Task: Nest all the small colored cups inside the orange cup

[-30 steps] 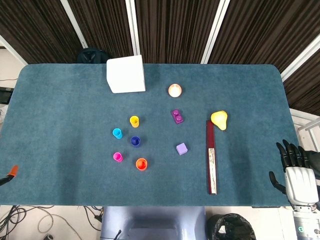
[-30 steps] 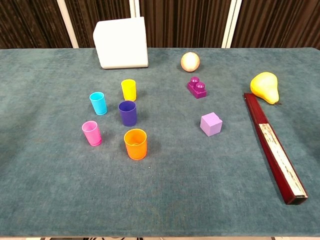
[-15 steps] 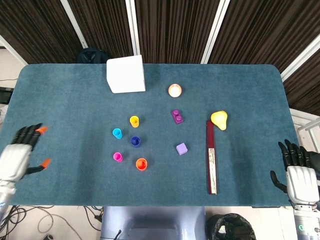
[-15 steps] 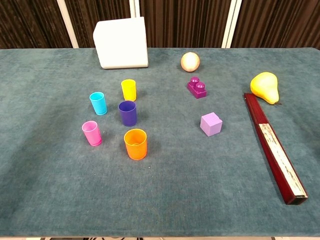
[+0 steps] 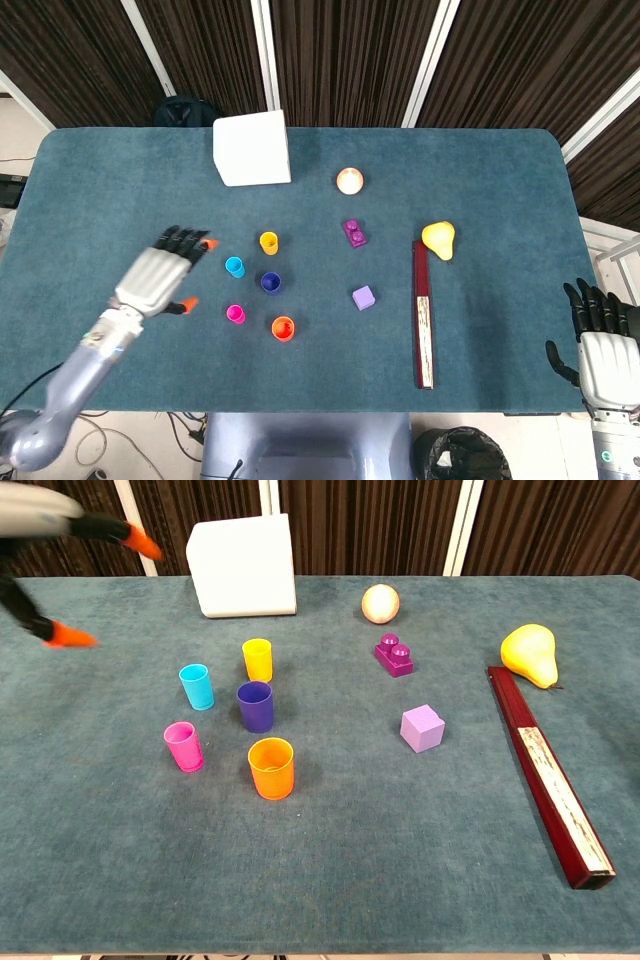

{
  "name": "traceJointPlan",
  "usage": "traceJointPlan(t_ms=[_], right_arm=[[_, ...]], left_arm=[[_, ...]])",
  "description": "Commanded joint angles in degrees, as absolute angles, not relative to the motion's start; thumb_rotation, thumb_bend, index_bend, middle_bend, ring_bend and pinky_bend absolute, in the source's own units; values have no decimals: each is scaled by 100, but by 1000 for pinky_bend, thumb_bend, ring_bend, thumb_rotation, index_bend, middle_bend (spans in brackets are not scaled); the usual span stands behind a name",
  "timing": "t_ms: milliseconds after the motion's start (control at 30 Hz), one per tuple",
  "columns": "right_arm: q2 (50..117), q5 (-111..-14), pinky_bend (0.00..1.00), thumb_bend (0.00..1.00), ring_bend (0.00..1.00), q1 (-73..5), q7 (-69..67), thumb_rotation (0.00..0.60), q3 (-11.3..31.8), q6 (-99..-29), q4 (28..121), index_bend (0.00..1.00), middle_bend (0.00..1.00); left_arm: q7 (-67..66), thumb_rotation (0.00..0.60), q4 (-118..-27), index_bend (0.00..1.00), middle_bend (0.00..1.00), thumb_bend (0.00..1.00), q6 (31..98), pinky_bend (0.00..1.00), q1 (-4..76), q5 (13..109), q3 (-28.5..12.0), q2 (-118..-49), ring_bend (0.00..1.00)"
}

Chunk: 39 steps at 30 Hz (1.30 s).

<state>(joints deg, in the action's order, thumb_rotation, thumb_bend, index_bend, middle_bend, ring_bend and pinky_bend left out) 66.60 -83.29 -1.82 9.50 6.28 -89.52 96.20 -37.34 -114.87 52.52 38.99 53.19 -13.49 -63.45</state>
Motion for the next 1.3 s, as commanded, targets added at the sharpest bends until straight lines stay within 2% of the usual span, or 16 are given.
traceJointPlan(t_ms=[33, 167, 467, 1300], right_arm=[[6659, -8310, 10, 420, 35, -183, 956, 600, 634, -8942, 9609, 36, 0], [6666, -8281, 11, 420, 35, -189, 984, 600, 632, -8912, 9598, 36, 0], [6648, -8317, 10, 419, 35, -162, 1014, 600, 619, -8967, 9635, 36, 0], [6630, -8318, 10, 420, 35, -142, 1018, 600, 616, -8986, 9663, 36, 0]], left_arm=[[-4588, 600, -11094, 141, 12, 209, 5175, 0, 4638, 4572, -1292, -7071, 0], [-4960, 600, -10582, 141, 12, 209, 5159, 0, 5099, 4025, -1256, -7609, 0], [-5150, 600, -9808, 139, 14, 209, 5117, 0, 5590, 3468, -1170, -8276, 0], [-5067, 600, -9043, 241, 23, 215, 5366, 0, 5952, 3361, -821, -8950, 0]])
